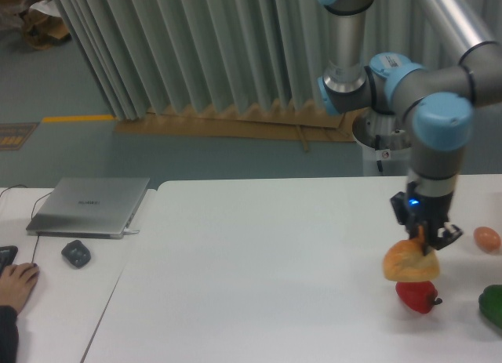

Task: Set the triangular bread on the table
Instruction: 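Carry the triangular bread in the gripper and lower it onto the table, then open the gripper to release the bread and lift away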

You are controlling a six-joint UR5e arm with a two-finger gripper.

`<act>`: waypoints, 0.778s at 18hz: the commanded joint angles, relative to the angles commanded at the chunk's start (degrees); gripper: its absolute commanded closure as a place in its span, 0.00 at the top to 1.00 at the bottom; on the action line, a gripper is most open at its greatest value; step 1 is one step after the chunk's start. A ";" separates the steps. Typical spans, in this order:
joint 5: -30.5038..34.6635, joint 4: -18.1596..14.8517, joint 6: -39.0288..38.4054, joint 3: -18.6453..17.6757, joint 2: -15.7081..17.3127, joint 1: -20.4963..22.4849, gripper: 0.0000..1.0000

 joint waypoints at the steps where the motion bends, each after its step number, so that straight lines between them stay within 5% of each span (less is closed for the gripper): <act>1: -0.17 -0.09 0.00 -0.70 0.17 -0.36 0.37; 9: 0.26 -0.09 -0.61 -5.01 1.23 -6.07 0.37; 14: 0.26 0.00 -0.88 -6.51 2.02 -7.04 0.48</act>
